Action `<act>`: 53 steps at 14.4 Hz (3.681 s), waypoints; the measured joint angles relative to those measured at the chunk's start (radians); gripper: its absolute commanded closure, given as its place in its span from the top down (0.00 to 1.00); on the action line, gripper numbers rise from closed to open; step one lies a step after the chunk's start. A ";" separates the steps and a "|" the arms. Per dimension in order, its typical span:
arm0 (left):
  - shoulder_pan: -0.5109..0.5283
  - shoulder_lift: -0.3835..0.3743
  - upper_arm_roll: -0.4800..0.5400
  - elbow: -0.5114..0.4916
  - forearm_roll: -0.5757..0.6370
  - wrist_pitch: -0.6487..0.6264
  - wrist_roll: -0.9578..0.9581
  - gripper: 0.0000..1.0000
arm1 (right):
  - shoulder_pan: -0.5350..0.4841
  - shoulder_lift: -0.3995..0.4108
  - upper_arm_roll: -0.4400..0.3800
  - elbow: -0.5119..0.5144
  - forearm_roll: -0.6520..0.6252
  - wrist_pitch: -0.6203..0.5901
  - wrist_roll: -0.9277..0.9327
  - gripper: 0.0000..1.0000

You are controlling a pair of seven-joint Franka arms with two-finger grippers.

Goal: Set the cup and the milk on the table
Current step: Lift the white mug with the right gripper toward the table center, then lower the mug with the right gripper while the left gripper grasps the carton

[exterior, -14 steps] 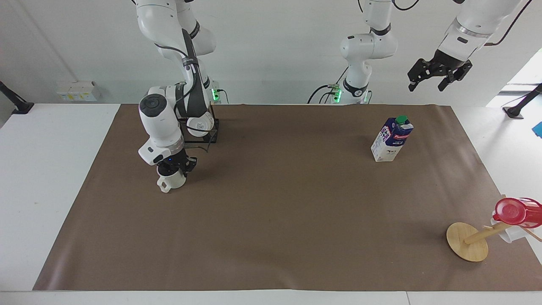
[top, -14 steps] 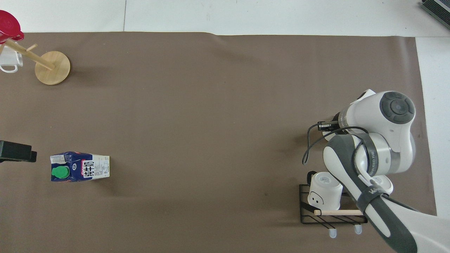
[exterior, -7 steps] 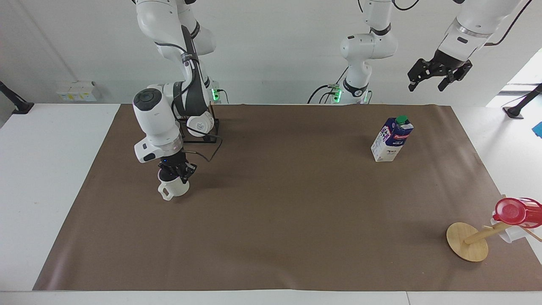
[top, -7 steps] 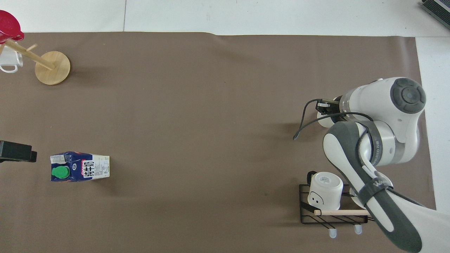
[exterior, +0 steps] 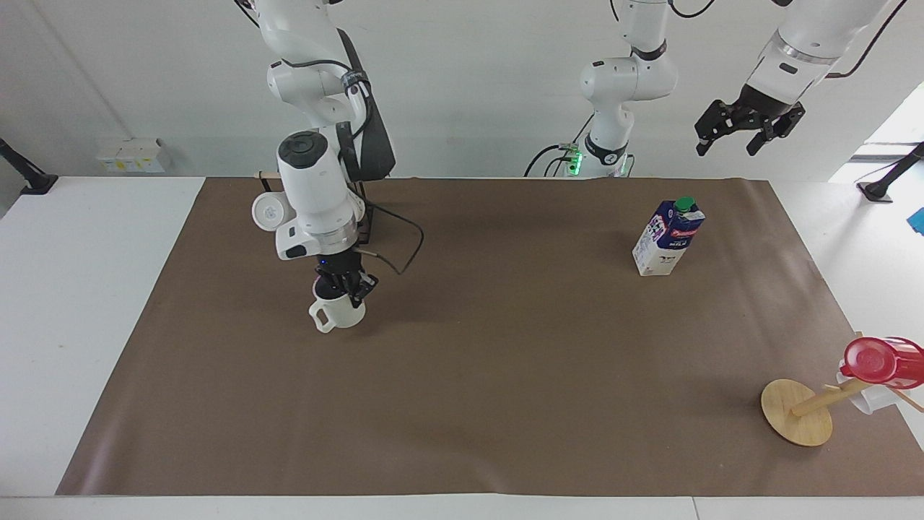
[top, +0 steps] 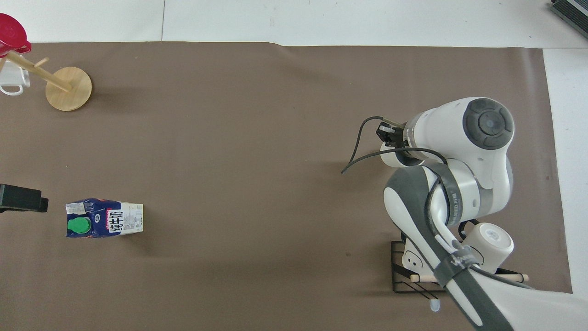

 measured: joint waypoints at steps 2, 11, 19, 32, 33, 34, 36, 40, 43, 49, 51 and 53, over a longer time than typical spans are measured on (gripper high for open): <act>0.000 0.000 0.000 0.000 0.000 0.000 0.000 1.00 | 0.058 0.000 0.001 0.020 0.000 -0.023 0.111 0.00; 0.000 0.000 0.003 0.000 0.000 0.000 0.000 1.00 | 0.271 0.042 0.002 0.087 0.000 -0.050 0.478 0.00; 0.000 0.000 0.003 0.000 0.000 0.000 0.001 1.00 | 0.400 0.178 0.002 0.169 -0.002 -0.052 0.599 0.00; 0.000 0.000 -0.001 -0.044 0.000 0.013 0.003 1.00 | 0.400 0.215 -0.003 0.160 -0.046 -0.055 0.596 0.00; 0.000 -0.001 -0.001 -0.056 0.000 0.024 0.003 1.00 | 0.399 0.215 -0.003 0.160 -0.047 -0.055 0.594 0.00; 0.000 -0.005 -0.001 -0.077 0.000 0.046 0.003 1.00 | 0.399 0.215 -0.004 0.159 -0.047 -0.055 0.593 0.00; 0.000 -0.033 -0.001 -0.151 0.000 0.118 0.004 1.00 | 0.399 0.214 -0.004 0.158 -0.047 -0.053 0.593 0.00; 0.000 -0.133 0.000 -0.354 0.000 0.241 0.017 1.00 | 0.399 0.214 -0.003 0.150 -0.047 -0.048 0.554 0.12; 0.000 -0.170 -0.001 -0.432 0.000 0.296 0.022 1.00 | 0.399 0.214 -0.005 0.146 -0.047 -0.050 0.518 1.00; 0.000 -0.181 0.002 -0.510 0.000 0.388 0.091 1.00 | 0.398 0.185 -0.010 0.161 -0.048 -0.053 0.492 1.00; 0.000 -0.181 0.003 -0.529 0.000 0.419 0.097 1.00 | 0.389 0.134 -0.015 0.165 -0.047 -0.075 0.465 1.00; 0.000 -0.181 0.003 -0.546 0.000 0.451 0.099 1.00 | 0.365 0.066 -0.017 0.169 -0.047 -0.134 0.418 1.00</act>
